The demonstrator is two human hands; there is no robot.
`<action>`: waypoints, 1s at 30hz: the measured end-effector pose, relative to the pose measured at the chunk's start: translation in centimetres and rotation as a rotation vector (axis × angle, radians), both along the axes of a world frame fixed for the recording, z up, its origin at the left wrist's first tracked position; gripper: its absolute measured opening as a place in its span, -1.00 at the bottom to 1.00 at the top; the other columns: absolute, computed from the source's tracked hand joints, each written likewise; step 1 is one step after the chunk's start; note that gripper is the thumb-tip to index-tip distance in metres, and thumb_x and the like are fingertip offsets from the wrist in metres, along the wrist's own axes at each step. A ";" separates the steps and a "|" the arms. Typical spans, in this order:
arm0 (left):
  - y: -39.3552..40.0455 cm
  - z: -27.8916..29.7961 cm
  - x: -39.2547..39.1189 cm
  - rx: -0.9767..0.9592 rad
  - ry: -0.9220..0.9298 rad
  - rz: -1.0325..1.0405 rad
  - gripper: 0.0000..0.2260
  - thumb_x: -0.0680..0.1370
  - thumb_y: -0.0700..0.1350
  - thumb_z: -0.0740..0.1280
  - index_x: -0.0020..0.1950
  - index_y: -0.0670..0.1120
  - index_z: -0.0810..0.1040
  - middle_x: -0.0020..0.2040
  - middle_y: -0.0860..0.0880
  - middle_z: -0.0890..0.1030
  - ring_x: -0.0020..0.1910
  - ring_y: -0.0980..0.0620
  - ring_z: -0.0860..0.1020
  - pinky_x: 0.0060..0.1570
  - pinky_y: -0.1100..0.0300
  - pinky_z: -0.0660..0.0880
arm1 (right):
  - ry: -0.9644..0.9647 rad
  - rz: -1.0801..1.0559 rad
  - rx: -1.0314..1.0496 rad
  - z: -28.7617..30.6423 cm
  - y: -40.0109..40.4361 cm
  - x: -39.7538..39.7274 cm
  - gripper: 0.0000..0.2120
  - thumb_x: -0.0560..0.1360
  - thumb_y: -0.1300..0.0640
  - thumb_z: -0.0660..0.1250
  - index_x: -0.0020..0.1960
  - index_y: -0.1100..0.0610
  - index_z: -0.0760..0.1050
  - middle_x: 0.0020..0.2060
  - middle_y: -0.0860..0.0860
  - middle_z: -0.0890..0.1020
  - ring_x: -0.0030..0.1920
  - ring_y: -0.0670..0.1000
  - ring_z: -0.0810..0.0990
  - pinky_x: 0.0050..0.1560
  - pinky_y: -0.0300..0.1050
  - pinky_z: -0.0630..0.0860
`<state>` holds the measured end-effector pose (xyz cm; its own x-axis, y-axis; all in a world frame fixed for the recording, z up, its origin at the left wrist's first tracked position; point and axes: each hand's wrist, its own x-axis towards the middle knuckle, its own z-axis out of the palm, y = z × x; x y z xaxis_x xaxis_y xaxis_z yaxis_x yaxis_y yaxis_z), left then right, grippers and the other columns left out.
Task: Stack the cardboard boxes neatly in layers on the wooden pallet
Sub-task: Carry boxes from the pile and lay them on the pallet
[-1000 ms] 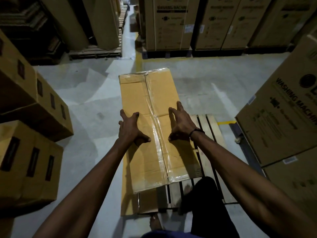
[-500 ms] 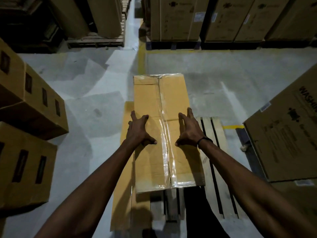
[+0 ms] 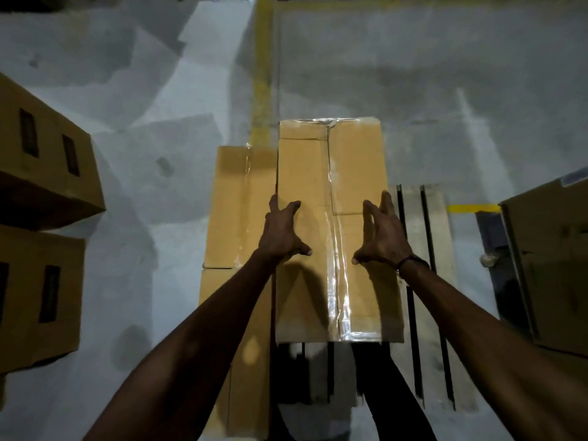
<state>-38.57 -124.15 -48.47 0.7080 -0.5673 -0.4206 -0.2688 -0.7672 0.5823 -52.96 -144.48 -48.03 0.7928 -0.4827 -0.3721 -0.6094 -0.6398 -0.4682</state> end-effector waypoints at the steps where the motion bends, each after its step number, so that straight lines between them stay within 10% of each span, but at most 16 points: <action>1: -0.8 -1.6 0.8 0.001 0.013 0.001 0.20 0.04 0.04 0.77 0.60 -0.05 0.29 0.65 -0.19 -0.07 0.52 -0.34 0.26 0.46 -0.17 0.36 | 0.003 0.000 0.003 -1.7 -0.7 0.7 0.42 -0.06 -0.01 0.80 0.64 0.11 0.13 0.65 0.12 -0.18 0.62 0.26 0.02 0.56 0.17 0.20; 14: -5.5 -21.5 8.3 -0.085 -0.050 0.021 -0.04 0.19 -0.05 0.74 0.51 -0.20 0.41 0.54 -0.32 0.22 0.41 -0.36 0.40 0.35 -0.05 0.44 | 0.041 0.025 0.049 -22.7 -6.8 8.7 0.45 -0.07 -0.07 0.79 0.65 0.10 0.11 0.65 0.08 -0.22 0.61 0.30 0.03 0.51 0.23 0.28; 30: -4.1 -36.9 15.2 0.092 -0.100 -0.040 0.06 0.20 0.13 0.71 0.60 -0.06 0.32 0.60 -0.29 0.15 0.52 -0.43 0.16 0.41 -0.43 0.27 | -0.002 0.052 0.058 -38.8 -5.7 14.5 0.45 -0.06 -0.09 0.79 0.66 0.08 0.08 0.65 0.08 -0.26 0.61 0.30 0.02 0.53 0.20 0.23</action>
<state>-23.41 -128.29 -85.40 0.7264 -0.5583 -0.4008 -0.3533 -0.8036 0.4789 -38.42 -150.20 -86.86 0.8173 -0.4180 -0.3966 -0.5746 -0.6425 -0.5070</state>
